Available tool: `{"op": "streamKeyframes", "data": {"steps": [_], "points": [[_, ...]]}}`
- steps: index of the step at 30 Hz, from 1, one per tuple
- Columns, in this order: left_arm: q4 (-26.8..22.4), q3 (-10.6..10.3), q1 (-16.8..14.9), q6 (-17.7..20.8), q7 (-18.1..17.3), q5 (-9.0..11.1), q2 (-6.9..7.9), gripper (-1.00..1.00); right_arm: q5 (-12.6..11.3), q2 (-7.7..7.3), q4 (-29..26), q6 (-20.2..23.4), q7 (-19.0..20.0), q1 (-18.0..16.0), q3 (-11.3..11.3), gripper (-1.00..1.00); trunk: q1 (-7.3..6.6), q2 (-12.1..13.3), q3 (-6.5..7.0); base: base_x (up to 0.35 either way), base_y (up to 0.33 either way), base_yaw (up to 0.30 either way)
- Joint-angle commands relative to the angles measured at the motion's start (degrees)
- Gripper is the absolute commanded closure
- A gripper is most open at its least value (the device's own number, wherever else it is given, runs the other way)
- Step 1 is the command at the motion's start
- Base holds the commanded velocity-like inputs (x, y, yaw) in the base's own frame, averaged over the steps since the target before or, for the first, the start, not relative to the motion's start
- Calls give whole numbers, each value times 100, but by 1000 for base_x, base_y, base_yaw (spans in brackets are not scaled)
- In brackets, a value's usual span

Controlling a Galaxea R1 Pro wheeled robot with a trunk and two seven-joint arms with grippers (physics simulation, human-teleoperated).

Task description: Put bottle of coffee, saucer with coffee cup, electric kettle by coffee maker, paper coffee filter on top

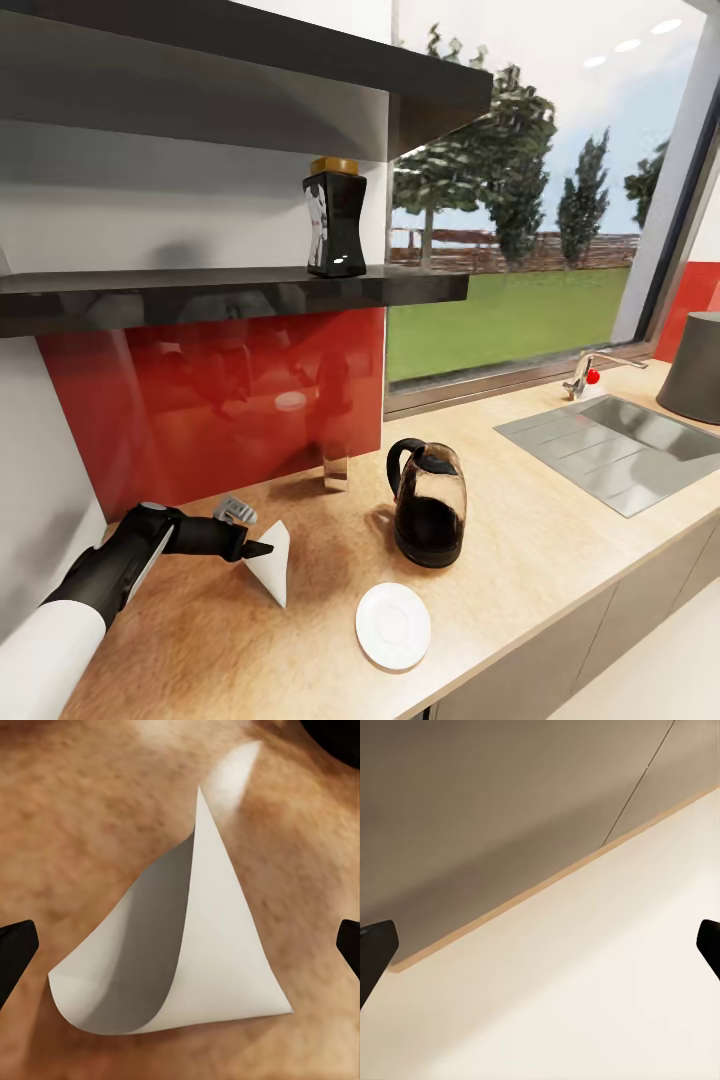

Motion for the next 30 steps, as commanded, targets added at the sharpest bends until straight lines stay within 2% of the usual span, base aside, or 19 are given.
{"op": "streamKeyframes", "data": {"steps": [1,30], "points": [[-7,-5,-1,39,-22,-20,2,-100,2,2,5,-20,0,-3,-10,-100,2,-4,-3,0,0,0],[2,13,-1,31,-5,-13,-7,-100,0,5,2,-22,-6,-5,-25,-100,2,-4,-3,32,0,0]]}}
